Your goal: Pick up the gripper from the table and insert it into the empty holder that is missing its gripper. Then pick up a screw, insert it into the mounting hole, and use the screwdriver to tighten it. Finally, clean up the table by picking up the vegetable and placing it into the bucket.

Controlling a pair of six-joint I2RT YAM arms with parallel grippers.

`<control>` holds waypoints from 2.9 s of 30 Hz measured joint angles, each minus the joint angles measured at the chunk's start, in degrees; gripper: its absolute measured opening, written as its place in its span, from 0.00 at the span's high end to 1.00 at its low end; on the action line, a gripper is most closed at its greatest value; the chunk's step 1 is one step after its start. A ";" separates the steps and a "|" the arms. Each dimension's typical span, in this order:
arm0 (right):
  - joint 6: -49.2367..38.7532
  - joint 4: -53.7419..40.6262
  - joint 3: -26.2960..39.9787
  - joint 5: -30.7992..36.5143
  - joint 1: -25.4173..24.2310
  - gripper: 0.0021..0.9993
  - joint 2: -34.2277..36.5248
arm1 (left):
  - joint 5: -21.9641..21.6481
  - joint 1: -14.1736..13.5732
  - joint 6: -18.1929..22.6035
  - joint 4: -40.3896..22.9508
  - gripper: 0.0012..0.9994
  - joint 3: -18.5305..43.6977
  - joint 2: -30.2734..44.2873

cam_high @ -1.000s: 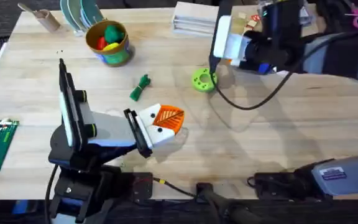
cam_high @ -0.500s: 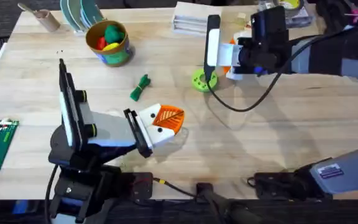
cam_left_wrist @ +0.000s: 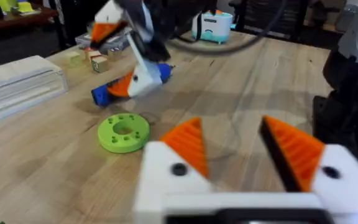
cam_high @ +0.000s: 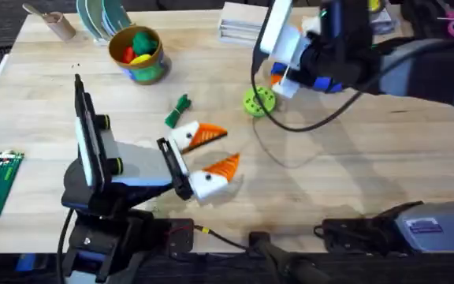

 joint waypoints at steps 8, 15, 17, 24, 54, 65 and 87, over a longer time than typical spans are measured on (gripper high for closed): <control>20.35 0.09 0.00 -0.06 0.00 0.01 -12.53 | 0.00 0.00 0.01 0.00 0.24 0.00 0.00; 33.03 0.02 0.00 -0.52 0.00 0.01 -18.82 | 0.02 0.00 0.40 0.00 0.79 0.00 0.00; 37.02 0.02 0.00 -0.63 0.00 0.01 -19.77 | 0.00 0.00 0.42 0.00 0.46 0.00 0.00; 56.72 -0.20 0.00 -0.71 0.00 0.01 -20.60 | -0.77 0.00 0.27 0.21 0.01 0.00 -0.02; 64.39 -6.94 0.00 -0.91 0.00 0.01 -20.60 | -55.81 0.00 -8.69 -62.66 0.01 66.97 51.61; 64.39 -9.94 0.00 -0.91 0.00 0.01 -20.60 | -57.96 0.00 -7.69 -60.13 0.01 66.86 71.60; 64.40 -9.93 0.00 -0.91 0.00 0.01 -20.60 | -54.88 0.00 -4.93 -31.66 0.02 50.82 90.07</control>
